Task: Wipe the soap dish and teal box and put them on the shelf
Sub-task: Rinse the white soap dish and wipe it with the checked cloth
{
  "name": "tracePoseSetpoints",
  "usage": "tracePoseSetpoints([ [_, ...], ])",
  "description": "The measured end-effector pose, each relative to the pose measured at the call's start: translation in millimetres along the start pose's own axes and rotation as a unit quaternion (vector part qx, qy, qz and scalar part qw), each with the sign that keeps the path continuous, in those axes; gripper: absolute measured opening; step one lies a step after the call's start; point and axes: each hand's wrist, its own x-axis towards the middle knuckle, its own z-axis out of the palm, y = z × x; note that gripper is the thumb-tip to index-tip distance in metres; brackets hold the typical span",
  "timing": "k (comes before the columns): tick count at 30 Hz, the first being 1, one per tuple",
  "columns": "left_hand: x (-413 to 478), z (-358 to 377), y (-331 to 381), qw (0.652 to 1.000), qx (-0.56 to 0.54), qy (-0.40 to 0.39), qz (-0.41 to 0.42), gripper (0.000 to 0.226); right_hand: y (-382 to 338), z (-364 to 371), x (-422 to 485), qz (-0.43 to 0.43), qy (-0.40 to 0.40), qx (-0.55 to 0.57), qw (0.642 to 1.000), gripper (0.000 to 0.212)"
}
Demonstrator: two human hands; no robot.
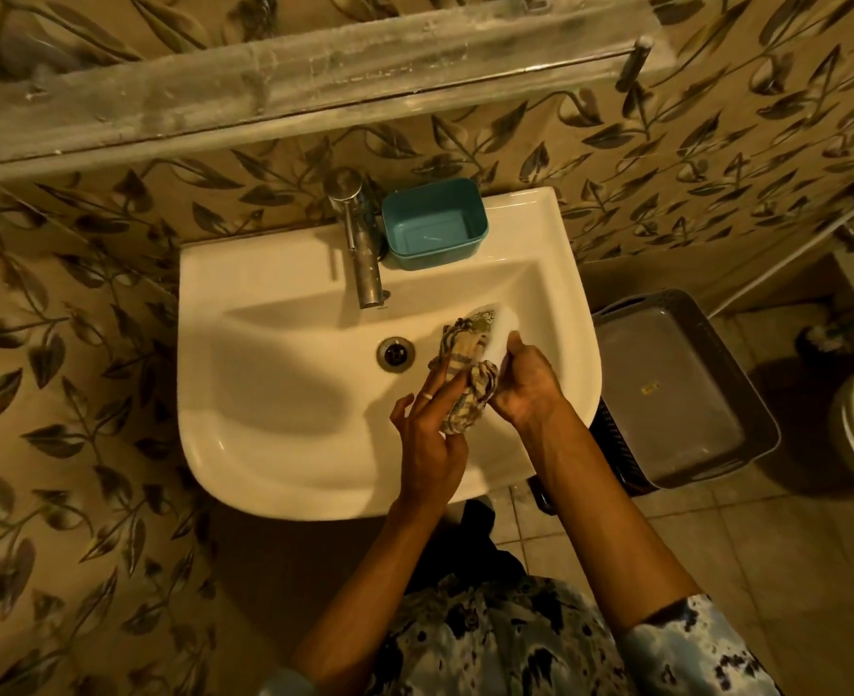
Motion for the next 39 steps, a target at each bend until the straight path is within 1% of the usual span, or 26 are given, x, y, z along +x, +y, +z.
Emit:
tracePoseSetpoints([
  [2, 5, 1, 4, 0.992, -0.11, 0.016, -0.057, 0.077, 8, -2, -1, -0.005, 0.019, -0.002, 1.0, 0.048],
  [3, 9, 2, 6, 0.986, -0.145, 0.024, -0.079, 0.076, 11, -3, -2, -0.005, 0.025, 0.003, 1.0, 0.049],
  [5, 14, 5, 11, 0.978, -0.171, 0.032, -0.119, 0.074, 12, -6, -1, -0.012, 0.029, 0.01, 0.999, 0.049],
  [7, 11, 6, 18, 0.974, -0.172, 0.029, -0.142, 0.072, 10, -6, -1, -0.019, 0.036, 0.01, 0.999, 0.05],
  [8, 8, 7, 22, 0.976, -0.165, 0.021, -0.14, 0.073, 8, -6, 0, -0.023, 0.041, 0.011, 0.999, 0.05],
  [11, -10, 9, 30, 0.987, -0.121, -0.013, -0.107, 0.074, 1, -6, 1, -0.037, 0.058, -0.007, 0.998, 0.049],
  [13, -5, 6, 28, 0.989, -0.109, -0.01, -0.096, 0.07, 1, -4, -1, -0.046, 0.068, -0.026, 0.996, 0.046],
  [15, 14, 3, 21, 0.986, -0.107, 0.004, -0.124, 0.062, 7, -4, -3, -0.061, 0.074, -0.045, 0.994, 0.044],
  [18, 46, 3, 16, 0.974, -0.115, -0.02, -0.196, 0.059, 20, -7, -4, -0.091, 0.085, -0.105, 0.987, 0.041],
  [21, 62, 9, 17, 0.979, -0.071, -0.064, -0.177, 0.061, 22, -9, -5, -0.105, 0.093, -0.191, 0.972, 0.036],
  [23, 73, 10, 16, 0.978, -0.072, -0.108, -0.162, 0.062, 17, -10, -4, -0.124, 0.096, -0.239, 0.958, 0.031],
  [24, 76, 11, 16, 0.978, -0.075, -0.123, -0.154, 0.061, 13, -9, -3, -0.132, 0.096, -0.245, 0.956, 0.028],
  [27, 66, 12, 18, 0.983, -0.066, -0.141, -0.099, 0.062, -6, -3, -1, -0.128, 0.086, -0.181, 0.971, 0.032],
  [29, 41, 12, 19, 0.986, -0.055, -0.147, -0.05, 0.073, -17, -2, 1, -0.107, 0.063, -0.133, 0.983, 0.038],
  [30, 29, 11, 19, 0.986, -0.053, -0.153, -0.036, 0.081, -20, -2, 1, -0.093, 0.056, -0.127, 0.986, 0.042],
  [32, 22, 11, 16, 0.987, -0.046, -0.153, -0.033, 0.086, -17, -7, 1, -0.08, 0.068, -0.136, 0.985, 0.043],
  [35, 47, 15, 12, 0.986, -0.038, -0.153, -0.056, 0.072, -1, -16, 2, -0.064, 0.068, -0.168, 0.981, 0.038],
  [39, 90, 16, 9, 0.975, -0.038, -0.191, -0.108, 0.06, 12, -24, 0, -0.051, 0.024, -0.207, 0.977, 0.038],
])
